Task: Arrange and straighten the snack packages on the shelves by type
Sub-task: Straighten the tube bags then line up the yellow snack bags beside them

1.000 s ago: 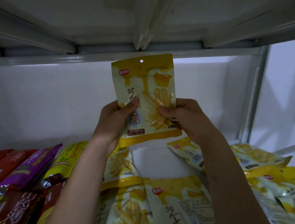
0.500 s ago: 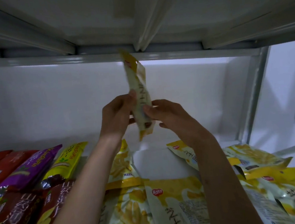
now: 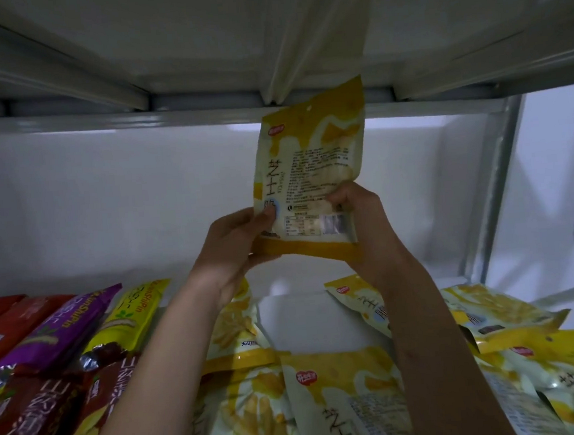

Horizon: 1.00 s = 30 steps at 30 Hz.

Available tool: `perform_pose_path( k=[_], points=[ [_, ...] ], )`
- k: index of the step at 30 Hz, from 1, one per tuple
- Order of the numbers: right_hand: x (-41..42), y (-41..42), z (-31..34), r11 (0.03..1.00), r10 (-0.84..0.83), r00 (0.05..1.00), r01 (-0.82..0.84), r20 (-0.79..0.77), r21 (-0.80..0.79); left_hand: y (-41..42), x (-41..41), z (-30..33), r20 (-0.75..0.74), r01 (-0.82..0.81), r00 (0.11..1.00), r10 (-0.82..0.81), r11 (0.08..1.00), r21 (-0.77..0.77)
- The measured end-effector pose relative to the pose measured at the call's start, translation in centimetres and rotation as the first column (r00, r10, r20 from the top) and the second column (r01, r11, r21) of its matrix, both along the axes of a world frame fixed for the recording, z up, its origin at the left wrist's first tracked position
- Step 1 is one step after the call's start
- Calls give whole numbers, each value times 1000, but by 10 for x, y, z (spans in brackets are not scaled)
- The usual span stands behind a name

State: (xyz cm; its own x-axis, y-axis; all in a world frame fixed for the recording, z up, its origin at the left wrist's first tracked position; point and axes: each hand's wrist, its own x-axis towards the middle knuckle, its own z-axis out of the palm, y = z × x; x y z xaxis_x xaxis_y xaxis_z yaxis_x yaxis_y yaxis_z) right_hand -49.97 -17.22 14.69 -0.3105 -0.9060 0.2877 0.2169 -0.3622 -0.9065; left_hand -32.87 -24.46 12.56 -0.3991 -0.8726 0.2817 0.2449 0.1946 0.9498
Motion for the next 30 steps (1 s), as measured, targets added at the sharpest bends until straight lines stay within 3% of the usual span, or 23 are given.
perform_pose_path(
  k=[8,14,24,30],
  points=[
    [-7,7,-8,997,-81,974,77,-213,-28,4,3,9,-158,-42,986,45,999,22],
    [-2,12,-5,999,-41,977,36,-210,-29,8,8,14,-166,134,978,-128,990,31],
    [-4,8,-7,993,-119,954,113,-276,-38,8,7,11,-152,125,980,-125,992,-11],
    [-1,7,-5,988,-148,960,153,-239,3,13,4,14,-140,138,980,-142,990,-41]
  ],
)
